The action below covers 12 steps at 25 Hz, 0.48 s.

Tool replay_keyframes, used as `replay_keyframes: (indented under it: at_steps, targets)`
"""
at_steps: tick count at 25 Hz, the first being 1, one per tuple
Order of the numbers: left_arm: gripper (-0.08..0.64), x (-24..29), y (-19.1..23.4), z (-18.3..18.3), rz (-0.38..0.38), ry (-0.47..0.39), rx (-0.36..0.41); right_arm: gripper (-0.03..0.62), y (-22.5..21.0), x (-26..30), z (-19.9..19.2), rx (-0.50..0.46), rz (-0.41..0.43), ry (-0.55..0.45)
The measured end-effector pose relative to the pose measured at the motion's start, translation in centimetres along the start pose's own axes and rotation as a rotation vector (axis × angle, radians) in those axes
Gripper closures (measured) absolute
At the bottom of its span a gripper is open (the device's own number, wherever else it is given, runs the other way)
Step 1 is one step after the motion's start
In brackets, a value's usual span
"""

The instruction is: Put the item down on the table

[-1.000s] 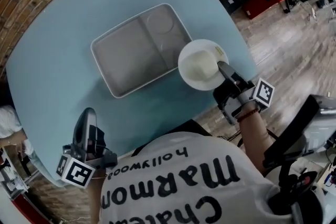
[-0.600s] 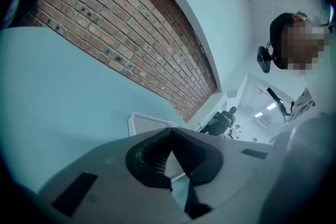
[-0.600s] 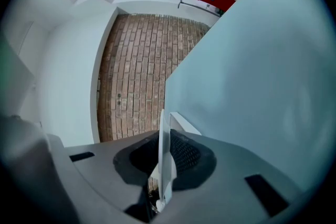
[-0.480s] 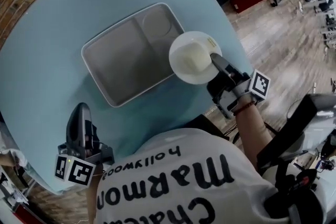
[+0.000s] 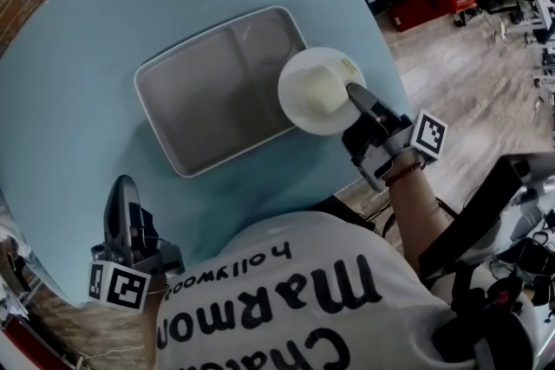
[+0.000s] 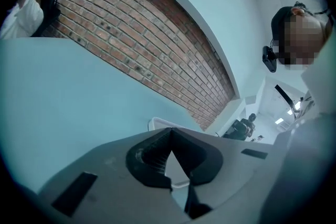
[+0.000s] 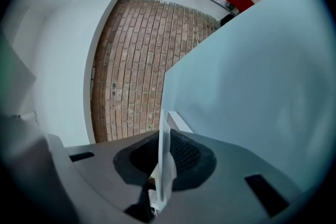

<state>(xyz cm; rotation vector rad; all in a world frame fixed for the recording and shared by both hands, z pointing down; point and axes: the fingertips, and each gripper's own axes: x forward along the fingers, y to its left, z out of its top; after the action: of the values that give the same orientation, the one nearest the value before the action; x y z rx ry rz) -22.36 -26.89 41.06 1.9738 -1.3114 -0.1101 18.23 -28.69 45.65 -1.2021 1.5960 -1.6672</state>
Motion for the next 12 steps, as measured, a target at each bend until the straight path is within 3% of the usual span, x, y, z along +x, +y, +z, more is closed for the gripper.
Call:
replay_keyframes:
  at_steps: [12]
  targets:
    - [0.552, -7.3, -2.1, -1.8, 0.138, -0.116, -0.042, 0.554, 1.3, 1.6, -1.8, -0.106, 0.002, 0.215]
